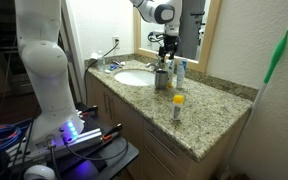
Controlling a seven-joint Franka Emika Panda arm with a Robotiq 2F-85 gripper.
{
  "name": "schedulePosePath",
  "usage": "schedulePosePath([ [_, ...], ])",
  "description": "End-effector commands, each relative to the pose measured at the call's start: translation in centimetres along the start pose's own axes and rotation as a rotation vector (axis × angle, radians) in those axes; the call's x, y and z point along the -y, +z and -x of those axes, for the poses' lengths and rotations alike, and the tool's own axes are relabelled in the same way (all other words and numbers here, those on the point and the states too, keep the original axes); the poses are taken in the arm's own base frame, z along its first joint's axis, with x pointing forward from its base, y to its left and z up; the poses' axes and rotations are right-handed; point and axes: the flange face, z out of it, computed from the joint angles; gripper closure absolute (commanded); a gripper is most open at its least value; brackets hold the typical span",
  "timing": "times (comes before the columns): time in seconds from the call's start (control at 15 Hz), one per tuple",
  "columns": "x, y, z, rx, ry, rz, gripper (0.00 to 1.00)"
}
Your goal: Move the white tube to the right
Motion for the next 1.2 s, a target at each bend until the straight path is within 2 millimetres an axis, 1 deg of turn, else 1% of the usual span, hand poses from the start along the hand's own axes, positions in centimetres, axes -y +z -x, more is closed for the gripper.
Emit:
schedulePosePath([
  [0.0,0.0,0.0,0.0,0.0,0.001,0.001,0.0],
  [0.13,0.5,0.9,-0.4,-0.008,0.015,0.004,0.0],
  [0.33,0.8,1.1,-0.6,-0.018,0.037,-0.014,0.0],
  [0.4,0.2,0.6,-0.1,-0.004,0.019,-0.001,0.0],
  [0.67,0.2,1.6,-0.6,-0.01,0.051,0.017,0.0],
  [0.87,0.1,1.1,-0.2,-0.004,0.038,0.009,0.0],
  [0.93,0.1,1.1,-0.2,-0.004,0.037,0.009,0.18],
  [1.0,0.1,1.1,-0.2,-0.007,0.038,0.009,0.26],
  [1.13,0.1,1.1,-0.3,-0.012,0.04,0.01,0.4],
])
